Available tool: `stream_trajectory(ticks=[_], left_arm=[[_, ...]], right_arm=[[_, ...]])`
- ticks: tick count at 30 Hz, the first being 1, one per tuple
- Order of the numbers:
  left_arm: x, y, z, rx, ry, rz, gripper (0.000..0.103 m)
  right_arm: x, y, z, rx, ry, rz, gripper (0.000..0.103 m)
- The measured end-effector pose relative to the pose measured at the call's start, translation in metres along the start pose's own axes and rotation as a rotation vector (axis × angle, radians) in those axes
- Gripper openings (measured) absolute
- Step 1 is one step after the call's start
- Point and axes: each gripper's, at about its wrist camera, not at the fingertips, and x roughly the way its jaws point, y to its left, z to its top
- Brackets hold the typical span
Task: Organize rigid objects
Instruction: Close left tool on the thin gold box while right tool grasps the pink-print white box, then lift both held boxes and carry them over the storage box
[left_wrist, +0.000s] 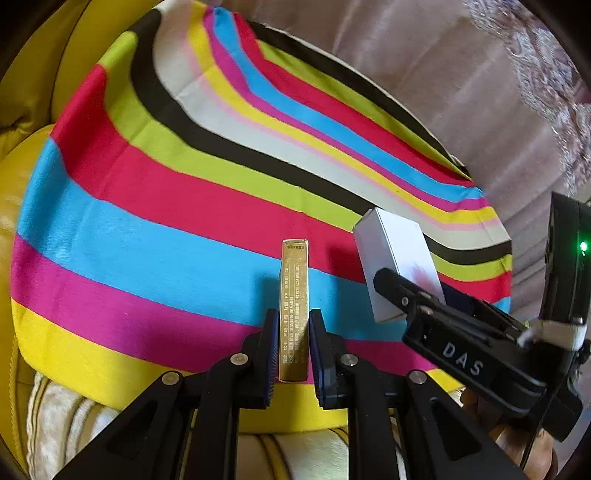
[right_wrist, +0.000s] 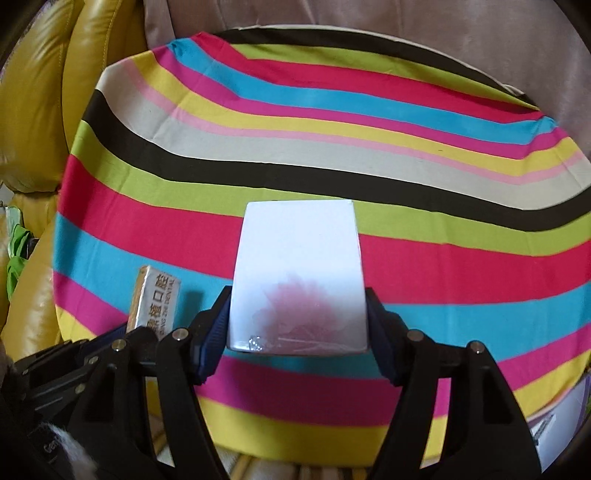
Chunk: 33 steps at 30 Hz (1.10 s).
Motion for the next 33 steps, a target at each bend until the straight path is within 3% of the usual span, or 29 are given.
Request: stream_trajectory(ticks=[11, 33], left_arm=[[-0.008, -0.046, -0.020, 0.070, 0.021, -0.072, 0.017], [-0.002, -0.142, -0.065, 0.272, 0.121, -0.173, 0.017]], right_arm=[[-0.059, -0.042, -0.036, 0.061, -0.051, -0.048, 0.070], [-0.120, -0.131, -0.095, 0.209, -0.065, -0.138, 0.070]])
